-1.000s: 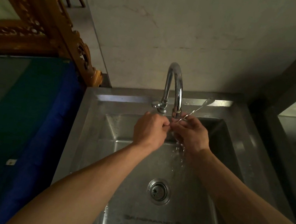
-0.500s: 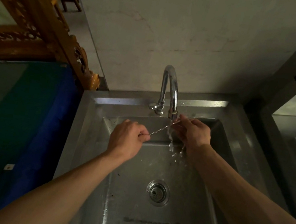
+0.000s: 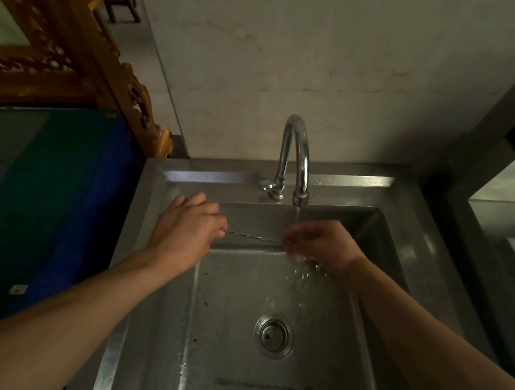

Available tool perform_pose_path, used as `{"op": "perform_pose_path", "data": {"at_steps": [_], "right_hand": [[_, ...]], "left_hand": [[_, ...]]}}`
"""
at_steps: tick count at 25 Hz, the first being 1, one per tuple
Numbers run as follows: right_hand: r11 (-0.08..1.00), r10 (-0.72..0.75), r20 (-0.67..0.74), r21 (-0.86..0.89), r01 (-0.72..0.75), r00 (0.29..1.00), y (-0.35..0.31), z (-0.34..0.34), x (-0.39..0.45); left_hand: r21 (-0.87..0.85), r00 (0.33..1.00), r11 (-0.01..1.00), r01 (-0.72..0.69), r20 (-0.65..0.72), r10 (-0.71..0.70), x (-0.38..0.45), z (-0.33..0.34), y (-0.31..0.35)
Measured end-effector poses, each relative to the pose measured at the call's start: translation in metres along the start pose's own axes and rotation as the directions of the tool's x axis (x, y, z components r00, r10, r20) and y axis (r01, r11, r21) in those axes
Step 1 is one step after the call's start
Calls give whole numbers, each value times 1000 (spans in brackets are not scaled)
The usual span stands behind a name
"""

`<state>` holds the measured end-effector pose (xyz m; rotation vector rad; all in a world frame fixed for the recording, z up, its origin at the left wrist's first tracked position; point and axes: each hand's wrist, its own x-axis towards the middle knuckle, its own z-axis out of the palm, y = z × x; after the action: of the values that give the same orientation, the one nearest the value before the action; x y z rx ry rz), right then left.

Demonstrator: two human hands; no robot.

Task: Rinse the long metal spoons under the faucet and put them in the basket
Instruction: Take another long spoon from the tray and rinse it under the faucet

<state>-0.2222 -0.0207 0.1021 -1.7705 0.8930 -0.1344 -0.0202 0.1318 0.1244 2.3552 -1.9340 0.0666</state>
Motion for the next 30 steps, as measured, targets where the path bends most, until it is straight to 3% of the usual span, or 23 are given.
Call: {"op": "perform_pose_path", "data": {"at_steps": [1, 3, 5, 9, 11, 14, 15, 16, 18, 19, 21, 23, 25, 26, 30], "right_hand": [[994, -6, 51, -107, 12, 999, 0, 3, -1], [988, -4, 109, -152, 20, 994, -1, 14, -5], [999, -8, 109, -47, 13, 994, -2, 28, -7], [955, 103, 118, 265, -132, 988, -6, 51, -11], [898, 149, 165, 391, -203, 975, -8, 59, -13], [823, 178, 205, 504, -260, 962, -9, 68, -18], [809, 182, 199, 526, -262, 963, -8, 71, -19], [805, 188, 187, 533, -260, 964, -7, 73, -19], [833, 183, 167, 498, -243, 969, -6, 76, -20], [849, 180, 166, 471, -238, 970, -5, 77, -20], [873, 193, 179, 418, -252, 965, -5, 77, -21], [918, 219, 124, 309, -247, 968, -3, 75, -21], [956, 227, -52, 202, -212, 973, -2, 71, -18], [954, 222, -108, 228, -193, 969, -3, 68, -16], [895, 185, -17, 417, -161, 983, -10, 62, -12]], "left_hand": [[44, 998, 997, -57, 6, 57, 3, -2, 2], [142, 983, 973, -184, 23, 183, 10, -6, 10], [246, 957, 925, -288, 32, 290, 15, -7, 20], [339, 941, 884, -322, 16, 337, 13, -5, 30], [312, 964, 925, -217, -80, 253, 3, 3, 35], [25, 974, 991, 131, -190, -124, -13, 19, 46], [-151, 954, 957, 248, -134, -268, -15, 24, 49], [-357, 922, 861, 363, 3, -387, -15, 28, 52], [-678, 859, 548, 489, 268, -435, -16, 37, 54], [-743, 837, 429, 514, 324, -441, -17, 40, 54], [-784, 793, 305, 540, 354, -495, -18, 43, 55], [-755, 790, 370, 541, 305, -532, -21, 47, 55], [-674, 810, 504, 540, 254, -529, -24, 48, 54], [-655, 823, 533, 535, 260, -506, -25, 48, 53], [-659, 865, 566, 495, 313, -392, -27, 48, 59]]}}
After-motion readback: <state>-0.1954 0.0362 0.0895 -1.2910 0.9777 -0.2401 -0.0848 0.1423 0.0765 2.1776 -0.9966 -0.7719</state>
